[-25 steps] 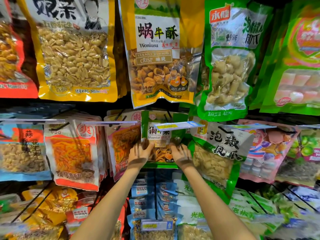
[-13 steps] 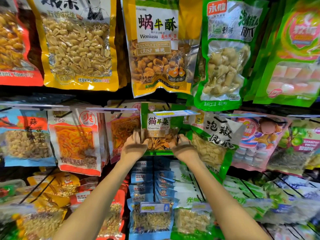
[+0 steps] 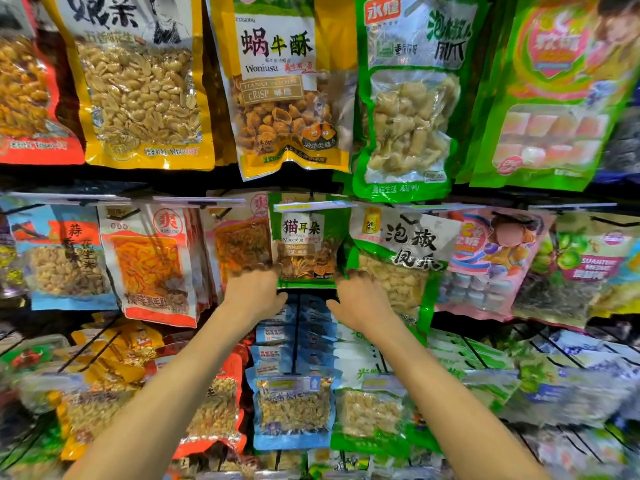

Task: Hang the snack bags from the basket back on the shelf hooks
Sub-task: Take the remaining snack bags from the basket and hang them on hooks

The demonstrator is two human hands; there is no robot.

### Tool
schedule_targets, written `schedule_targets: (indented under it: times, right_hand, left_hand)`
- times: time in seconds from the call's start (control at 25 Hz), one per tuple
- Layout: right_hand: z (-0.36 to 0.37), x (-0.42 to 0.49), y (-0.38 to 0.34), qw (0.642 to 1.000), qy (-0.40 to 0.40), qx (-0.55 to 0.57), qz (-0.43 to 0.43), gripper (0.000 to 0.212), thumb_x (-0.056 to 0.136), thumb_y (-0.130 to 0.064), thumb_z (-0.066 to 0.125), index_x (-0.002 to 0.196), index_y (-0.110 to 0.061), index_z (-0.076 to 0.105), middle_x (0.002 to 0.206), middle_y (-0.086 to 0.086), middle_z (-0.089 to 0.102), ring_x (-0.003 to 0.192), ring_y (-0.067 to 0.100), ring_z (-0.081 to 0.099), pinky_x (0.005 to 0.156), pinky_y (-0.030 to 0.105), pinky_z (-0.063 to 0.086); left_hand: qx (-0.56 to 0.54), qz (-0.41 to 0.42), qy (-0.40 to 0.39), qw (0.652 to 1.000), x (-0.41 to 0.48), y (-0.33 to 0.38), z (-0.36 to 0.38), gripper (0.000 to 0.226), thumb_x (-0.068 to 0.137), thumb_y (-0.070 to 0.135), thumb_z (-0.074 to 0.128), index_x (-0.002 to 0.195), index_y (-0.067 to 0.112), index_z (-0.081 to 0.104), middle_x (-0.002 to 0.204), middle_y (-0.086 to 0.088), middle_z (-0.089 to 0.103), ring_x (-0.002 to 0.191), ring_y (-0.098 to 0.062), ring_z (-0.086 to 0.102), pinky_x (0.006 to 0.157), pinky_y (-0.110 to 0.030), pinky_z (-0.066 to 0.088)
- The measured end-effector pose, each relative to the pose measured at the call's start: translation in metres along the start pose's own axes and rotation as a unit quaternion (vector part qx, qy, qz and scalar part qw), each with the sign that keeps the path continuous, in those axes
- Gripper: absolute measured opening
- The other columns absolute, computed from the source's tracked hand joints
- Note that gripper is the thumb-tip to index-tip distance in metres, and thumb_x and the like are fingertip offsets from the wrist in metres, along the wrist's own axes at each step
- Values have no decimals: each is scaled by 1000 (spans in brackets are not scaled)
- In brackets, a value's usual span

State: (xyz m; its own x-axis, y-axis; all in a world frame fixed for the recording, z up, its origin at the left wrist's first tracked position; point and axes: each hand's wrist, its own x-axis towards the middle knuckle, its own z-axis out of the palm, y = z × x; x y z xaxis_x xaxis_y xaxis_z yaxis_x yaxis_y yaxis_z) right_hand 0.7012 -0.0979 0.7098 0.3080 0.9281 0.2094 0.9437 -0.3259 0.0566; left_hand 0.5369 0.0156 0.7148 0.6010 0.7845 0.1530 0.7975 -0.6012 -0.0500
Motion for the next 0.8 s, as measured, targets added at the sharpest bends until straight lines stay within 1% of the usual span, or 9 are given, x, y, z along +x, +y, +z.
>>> schedule_targets:
  times: [0.08, 0.24, 0.4, 0.52, 0.6, 0.68, 0.8]
  right_hand:
    - [-5, -15, 6, 1000, 11, -3, -12, 53, 97, -44, 50, 139, -13, 47, 136, 15, 52, 127, 35, 46, 103, 46, 39]
    - [-13, -40, 29, 1000, -10, 0, -14, 53, 98, -45, 48, 139, -12, 46, 142, 15, 47, 133, 34, 39, 104, 47, 36]
    - [-23, -59, 62, 1000, -20, 13, -3, 50, 99, -46, 46, 138, -15, 49, 142, 12, 47, 133, 33, 41, 103, 47, 35]
    - [-28, -70, 91, 999, -35, 24, 6, 52, 99, -47, 46, 142, -18, 44, 148, 12, 41, 138, 34, 34, 110, 50, 31]
    - [-30, -77, 112, 999, -36, 36, 18, 55, 99, -48, 46, 144, -17, 41, 151, 13, 37, 139, 34, 31, 112, 50, 30]
    - [-29, -80, 131, 999, -21, 38, 22, 57, 99, -48, 46, 145, -15, 41, 148, 13, 40, 137, 34, 35, 109, 48, 34]
    - [-24, -80, 150, 997, -3, 79, 24, 60, 98, -49, 47, 147, -15, 39, 144, 13, 44, 135, 33, 38, 106, 46, 38]
  left_hand:
    - [6, 3, 3, 1000, -8, 13, -8, 59, 95, 49, 49, 146, 24, 34, 128, -12, 60, 120, -37, 54, 95, -49, 44]
    - [19, -3, 3, 1000, -26, 44, -17, 60, 95, 52, 48, 146, 23, 33, 137, -12, 52, 127, -37, 45, 98, -50, 40]
    - [22, 10, 15, 1000, -40, 75, -24, 58, 96, 53, 46, 143, 19, 40, 133, -11, 55, 124, -36, 48, 97, -50, 42]
    - [26, 6, 0, 1000, -47, 97, -27, 57, 97, 53, 44, 142, 19, 41, 133, -11, 55, 125, -36, 48, 96, -49, 43]
    - [8, 7, -1, 1000, -51, 112, -26, 52, 98, 53, 44, 138, 19, 45, 130, -9, 57, 122, -34, 50, 93, -47, 44]
    - [-25, 9, 13, 1000, -53, 124, -23, 50, 98, 52, 45, 136, 20, 46, 125, -8, 59, 118, -33, 52, 87, -44, 47]
    - [-120, 13, 38, 992, -47, 131, -18, 53, 97, 49, 50, 139, 18, 46, 119, -7, 64, 110, -29, 59, 77, -41, 54]
